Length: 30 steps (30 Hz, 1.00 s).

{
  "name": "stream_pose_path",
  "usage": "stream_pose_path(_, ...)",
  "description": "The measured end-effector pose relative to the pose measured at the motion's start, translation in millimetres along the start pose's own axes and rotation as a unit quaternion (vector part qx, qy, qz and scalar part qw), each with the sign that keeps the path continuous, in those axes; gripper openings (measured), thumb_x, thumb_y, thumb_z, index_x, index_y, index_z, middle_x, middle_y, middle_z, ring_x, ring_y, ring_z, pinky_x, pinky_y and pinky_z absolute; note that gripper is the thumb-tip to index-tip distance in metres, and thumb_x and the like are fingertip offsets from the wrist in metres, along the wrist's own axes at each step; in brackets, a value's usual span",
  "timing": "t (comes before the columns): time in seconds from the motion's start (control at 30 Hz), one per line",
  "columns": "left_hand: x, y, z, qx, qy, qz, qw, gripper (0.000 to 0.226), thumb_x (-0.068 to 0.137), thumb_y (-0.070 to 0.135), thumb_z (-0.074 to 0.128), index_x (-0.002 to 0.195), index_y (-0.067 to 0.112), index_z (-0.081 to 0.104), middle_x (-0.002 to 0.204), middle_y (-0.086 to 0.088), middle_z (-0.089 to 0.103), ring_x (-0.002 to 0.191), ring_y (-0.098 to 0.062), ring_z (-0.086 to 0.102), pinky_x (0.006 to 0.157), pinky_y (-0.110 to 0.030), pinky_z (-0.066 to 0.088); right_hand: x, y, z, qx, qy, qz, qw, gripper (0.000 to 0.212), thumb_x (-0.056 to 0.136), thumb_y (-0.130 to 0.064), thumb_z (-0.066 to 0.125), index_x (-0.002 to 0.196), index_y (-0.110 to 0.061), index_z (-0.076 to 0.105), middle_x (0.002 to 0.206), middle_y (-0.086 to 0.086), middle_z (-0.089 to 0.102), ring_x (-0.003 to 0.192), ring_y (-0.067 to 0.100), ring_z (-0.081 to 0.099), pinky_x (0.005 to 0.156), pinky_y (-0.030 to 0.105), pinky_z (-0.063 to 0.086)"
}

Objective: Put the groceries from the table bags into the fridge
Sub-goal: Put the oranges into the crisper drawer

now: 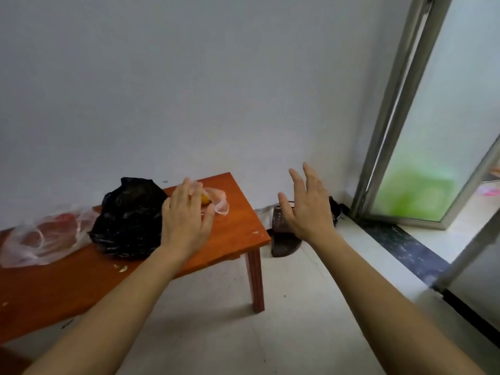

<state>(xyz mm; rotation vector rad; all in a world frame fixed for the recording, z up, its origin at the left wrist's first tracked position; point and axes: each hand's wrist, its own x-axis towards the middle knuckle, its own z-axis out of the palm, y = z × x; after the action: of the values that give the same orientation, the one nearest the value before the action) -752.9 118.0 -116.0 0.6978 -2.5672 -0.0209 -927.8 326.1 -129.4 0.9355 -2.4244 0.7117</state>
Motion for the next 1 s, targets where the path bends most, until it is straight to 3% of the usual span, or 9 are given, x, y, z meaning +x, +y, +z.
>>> stream_pose_path(0.3,109.9,-76.5,52.2,0.059,-0.067,-0.083,0.993,0.064,0.102,0.051,0.026,0.153,0.013,0.028,0.162,-0.016,0.017,0.149,-0.031,0.018,0.119,-0.051,0.022,133.9,-34.0,120.3,0.059,-0.12,-0.042,0.99,0.061,0.101,-0.041,0.044,0.153,-0.012,0.029,0.16,0.018,0.024,0.147,0.034,0.025,0.115,0.05,0.032)
stream_pose_path(0.5,153.2,-127.3,96.5,0.045,-0.098,-0.078,0.991,0.061,0.102,0.048,0.03,0.151,0.011,0.032,0.159,-0.016,0.027,0.147,-0.031,0.026,0.117,-0.049,0.029,179.0,-66.8,191.5,0.08,-0.186,-0.081,0.976,0.056,0.099,-0.031,0.05,0.15,-0.012,0.037,0.154,0.015,0.035,0.141,0.032,0.034,0.108,0.046,0.04)
stream_pose_path(0.7,203.4,-187.4,166.9,0.007,-0.154,-0.039,0.987,0.058,0.103,0.046,0.032,0.151,0.012,0.031,0.159,-0.014,0.026,0.147,-0.029,0.025,0.116,-0.046,0.031,206.2,-91.4,280.9,0.067,-0.247,-0.079,0.963,0.044,0.099,-0.022,0.05,0.141,-0.012,0.047,0.141,0.01,0.049,0.126,0.028,0.048,0.098,0.037,0.043)
stream_pose_path(0.9,239.3,-244.2,235.0,-0.038,-0.217,0.034,0.975,0.056,0.101,0.042,0.038,0.149,0.015,0.031,0.156,-0.007,0.03,0.14,-0.025,0.034,0.106,-0.043,0.042,221.9,-110.6,353.5,0.056,-0.333,-0.006,0.941,0.041,0.099,-0.019,0.048,0.139,-0.016,0.049,0.134,0.007,0.053,0.117,0.028,0.054,0.088,0.036,0.046)
stream_pose_path(1.0,252.0,-260.0,266.2,-0.045,-0.281,0.077,0.956,0.058,0.101,0.041,0.038,0.151,0.014,0.029,0.157,-0.007,0.025,0.141,-0.026,0.03,0.106,-0.045,0.041,224.6,-116.9,384.7,0.063,-0.369,0.029,0.927,0.044,0.1,-0.017,0.047,0.143,-0.017,0.046,0.129,0.008,0.056,0.113,0.029,0.057,0.086,0.037,0.048)
